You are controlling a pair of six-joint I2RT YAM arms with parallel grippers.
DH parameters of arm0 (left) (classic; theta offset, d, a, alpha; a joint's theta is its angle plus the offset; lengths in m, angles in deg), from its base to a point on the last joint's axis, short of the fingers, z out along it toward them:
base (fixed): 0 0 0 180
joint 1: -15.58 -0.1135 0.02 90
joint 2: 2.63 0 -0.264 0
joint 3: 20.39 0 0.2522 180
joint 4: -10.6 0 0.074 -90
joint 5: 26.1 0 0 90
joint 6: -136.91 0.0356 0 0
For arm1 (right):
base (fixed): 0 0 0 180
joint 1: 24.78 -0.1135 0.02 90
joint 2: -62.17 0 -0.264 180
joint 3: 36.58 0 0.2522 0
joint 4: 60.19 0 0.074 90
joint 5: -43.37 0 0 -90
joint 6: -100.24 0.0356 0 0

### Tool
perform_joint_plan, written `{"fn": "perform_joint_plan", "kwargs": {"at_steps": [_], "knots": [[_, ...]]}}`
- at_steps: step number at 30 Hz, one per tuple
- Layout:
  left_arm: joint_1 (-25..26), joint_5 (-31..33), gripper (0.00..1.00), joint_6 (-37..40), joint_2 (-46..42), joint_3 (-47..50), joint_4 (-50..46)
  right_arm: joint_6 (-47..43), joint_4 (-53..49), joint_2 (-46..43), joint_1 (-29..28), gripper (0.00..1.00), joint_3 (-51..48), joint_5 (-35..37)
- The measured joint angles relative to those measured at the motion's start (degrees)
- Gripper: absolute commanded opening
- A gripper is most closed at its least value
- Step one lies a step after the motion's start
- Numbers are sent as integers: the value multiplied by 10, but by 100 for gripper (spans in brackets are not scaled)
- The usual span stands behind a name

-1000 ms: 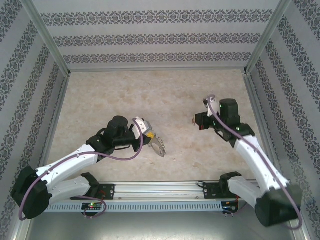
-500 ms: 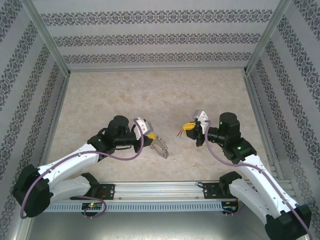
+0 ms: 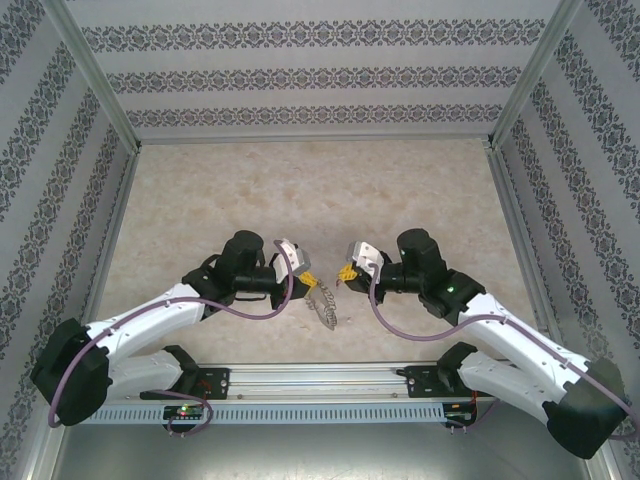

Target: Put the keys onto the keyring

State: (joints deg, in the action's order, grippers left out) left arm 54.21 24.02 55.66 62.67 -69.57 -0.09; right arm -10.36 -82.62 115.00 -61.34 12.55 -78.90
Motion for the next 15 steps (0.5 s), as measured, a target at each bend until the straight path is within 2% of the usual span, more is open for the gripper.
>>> {"fn": "perform_joint_plan", "kwargs": {"at_steps": [15], "knots": [[0, 17, 0, -8, 14, 12, 41, -3, 9, 46, -38, 0, 6, -3]]}}
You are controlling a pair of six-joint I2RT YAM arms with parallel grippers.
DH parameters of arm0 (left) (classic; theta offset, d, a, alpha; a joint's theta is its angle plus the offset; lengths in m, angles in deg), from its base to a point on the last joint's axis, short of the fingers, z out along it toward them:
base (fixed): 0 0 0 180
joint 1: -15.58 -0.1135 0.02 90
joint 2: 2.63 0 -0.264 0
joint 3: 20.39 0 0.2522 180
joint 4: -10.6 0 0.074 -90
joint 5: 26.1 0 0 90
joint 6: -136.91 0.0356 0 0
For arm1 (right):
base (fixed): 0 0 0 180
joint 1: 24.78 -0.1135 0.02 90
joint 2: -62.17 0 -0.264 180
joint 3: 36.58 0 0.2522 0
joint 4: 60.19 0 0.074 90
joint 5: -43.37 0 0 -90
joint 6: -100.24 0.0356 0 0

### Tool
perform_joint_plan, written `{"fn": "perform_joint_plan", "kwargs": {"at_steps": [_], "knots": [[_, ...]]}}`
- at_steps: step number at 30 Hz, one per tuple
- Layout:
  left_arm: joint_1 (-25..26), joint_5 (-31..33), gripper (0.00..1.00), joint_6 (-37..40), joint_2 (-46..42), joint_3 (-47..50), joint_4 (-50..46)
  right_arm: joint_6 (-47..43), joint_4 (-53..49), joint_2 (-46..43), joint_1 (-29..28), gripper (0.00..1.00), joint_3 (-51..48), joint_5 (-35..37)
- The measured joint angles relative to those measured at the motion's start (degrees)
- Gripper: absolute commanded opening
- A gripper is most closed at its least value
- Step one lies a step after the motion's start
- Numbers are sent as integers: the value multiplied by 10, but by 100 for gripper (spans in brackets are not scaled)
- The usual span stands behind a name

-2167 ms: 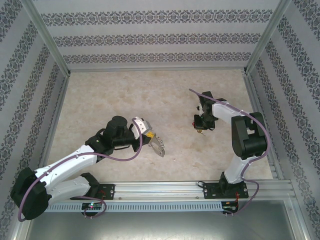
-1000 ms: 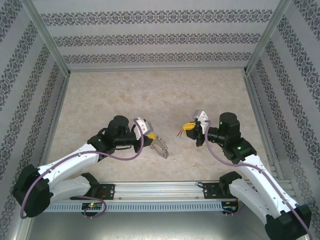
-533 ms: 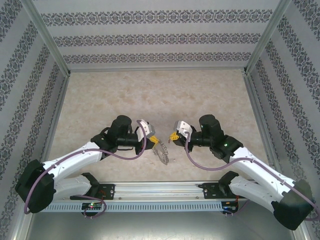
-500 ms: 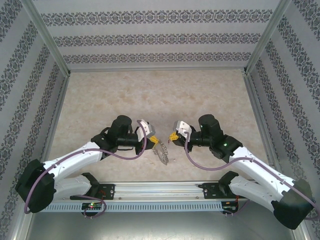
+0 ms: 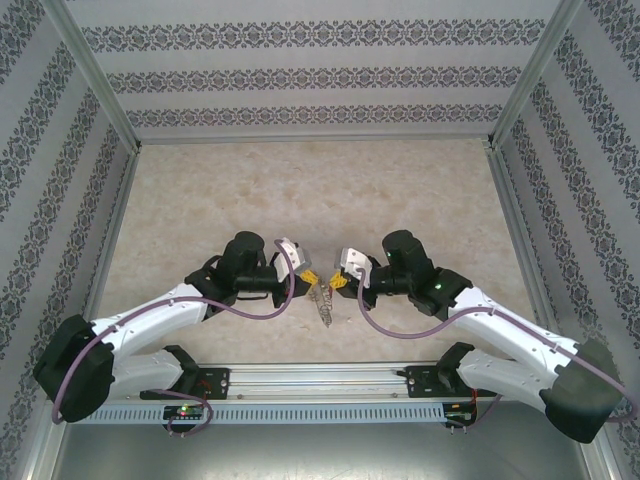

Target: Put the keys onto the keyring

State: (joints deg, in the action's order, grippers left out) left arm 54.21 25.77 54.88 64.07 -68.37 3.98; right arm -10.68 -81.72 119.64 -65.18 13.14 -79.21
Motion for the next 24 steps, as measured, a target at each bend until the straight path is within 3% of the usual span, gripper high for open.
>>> {"fn": "perform_joint_plan", "kwargs": {"at_steps": [24], "knots": [[0, 0, 0, -24, 12, 17, 24, 14, 53, 50, -32, 0, 7, 40]]}}
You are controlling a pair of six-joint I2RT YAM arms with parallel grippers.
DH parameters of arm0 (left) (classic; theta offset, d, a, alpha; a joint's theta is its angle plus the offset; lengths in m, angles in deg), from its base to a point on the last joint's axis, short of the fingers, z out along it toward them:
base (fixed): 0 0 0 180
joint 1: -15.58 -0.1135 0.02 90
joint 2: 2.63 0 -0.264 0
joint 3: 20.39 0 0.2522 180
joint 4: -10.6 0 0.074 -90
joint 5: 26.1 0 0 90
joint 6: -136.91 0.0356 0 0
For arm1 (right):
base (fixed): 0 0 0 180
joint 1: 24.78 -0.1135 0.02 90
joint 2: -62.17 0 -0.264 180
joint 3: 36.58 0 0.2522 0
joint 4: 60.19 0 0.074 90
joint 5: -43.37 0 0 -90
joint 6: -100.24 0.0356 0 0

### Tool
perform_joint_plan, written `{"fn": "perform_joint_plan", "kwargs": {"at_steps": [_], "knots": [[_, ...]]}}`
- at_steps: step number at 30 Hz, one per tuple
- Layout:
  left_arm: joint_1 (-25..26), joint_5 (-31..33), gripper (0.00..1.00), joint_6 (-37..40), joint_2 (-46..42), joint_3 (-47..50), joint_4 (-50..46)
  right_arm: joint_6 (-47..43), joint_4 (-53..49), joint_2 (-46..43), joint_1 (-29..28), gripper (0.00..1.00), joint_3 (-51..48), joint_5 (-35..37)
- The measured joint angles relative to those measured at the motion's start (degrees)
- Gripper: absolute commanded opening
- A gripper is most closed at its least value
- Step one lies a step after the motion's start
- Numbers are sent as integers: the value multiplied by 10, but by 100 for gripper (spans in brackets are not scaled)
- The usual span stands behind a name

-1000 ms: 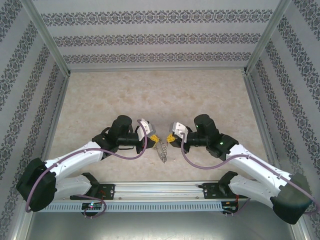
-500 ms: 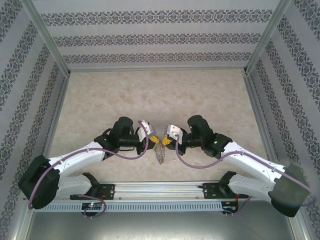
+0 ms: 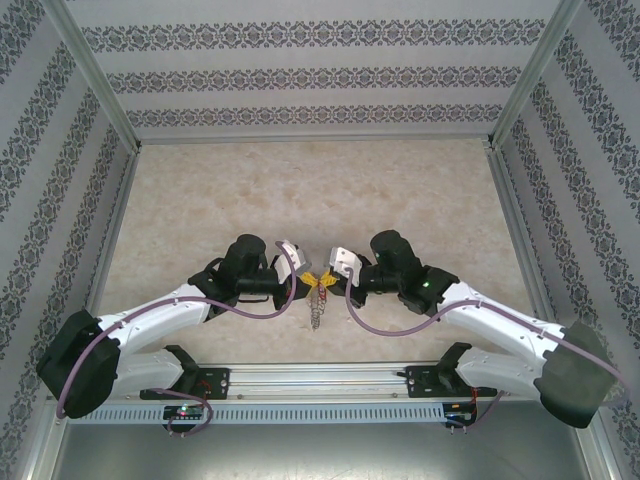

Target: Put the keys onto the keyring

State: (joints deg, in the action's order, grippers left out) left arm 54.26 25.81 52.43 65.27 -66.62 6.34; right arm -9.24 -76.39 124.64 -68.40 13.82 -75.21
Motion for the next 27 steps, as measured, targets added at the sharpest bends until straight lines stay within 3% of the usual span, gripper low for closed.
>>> {"fn": "perform_joint_plan", "kwargs": {"at_steps": [27], "knots": [[0, 23, 0, 0, 0, 0, 0, 36, 20, 13, -15, 0, 4, 45]]}}
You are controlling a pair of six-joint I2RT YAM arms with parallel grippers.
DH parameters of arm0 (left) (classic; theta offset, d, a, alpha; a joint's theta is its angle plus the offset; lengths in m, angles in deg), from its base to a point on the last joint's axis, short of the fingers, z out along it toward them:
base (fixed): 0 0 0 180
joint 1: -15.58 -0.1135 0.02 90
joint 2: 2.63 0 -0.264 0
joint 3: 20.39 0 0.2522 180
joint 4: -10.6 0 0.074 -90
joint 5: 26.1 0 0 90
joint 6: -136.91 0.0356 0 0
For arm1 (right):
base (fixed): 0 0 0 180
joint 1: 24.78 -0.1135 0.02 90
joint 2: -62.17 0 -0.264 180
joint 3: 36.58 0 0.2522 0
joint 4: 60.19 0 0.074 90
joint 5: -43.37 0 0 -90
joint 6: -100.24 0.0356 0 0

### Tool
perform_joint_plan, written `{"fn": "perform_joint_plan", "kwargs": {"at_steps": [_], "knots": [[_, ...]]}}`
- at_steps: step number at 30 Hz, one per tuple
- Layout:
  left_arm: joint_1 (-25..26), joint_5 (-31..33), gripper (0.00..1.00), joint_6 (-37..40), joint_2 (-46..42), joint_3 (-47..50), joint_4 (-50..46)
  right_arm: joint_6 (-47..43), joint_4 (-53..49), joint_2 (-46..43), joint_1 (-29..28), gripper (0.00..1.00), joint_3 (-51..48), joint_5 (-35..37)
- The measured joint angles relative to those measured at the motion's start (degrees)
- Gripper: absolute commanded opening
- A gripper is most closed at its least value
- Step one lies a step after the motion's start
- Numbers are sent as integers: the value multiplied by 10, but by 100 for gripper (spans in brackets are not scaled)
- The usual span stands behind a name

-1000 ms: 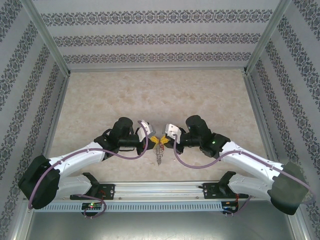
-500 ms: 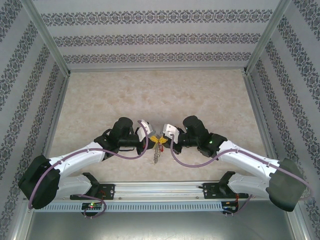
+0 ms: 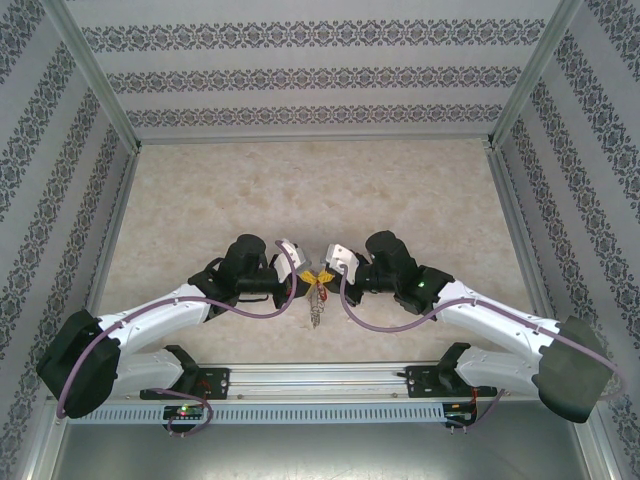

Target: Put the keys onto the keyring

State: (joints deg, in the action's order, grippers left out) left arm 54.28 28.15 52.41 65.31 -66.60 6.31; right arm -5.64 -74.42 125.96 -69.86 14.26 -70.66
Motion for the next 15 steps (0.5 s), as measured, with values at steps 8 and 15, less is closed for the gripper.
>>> {"fn": "perform_joint_plan", "kwargs": {"at_steps": [8, 15], "knots": [[0, 5, 0, 0, 1, 0, 0, 12, -2, 7, -10, 0, 9, 20], [0, 10, 0, 0, 3, 0, 0, 12, -2, 17, -13, 0, 17, 28]]}}
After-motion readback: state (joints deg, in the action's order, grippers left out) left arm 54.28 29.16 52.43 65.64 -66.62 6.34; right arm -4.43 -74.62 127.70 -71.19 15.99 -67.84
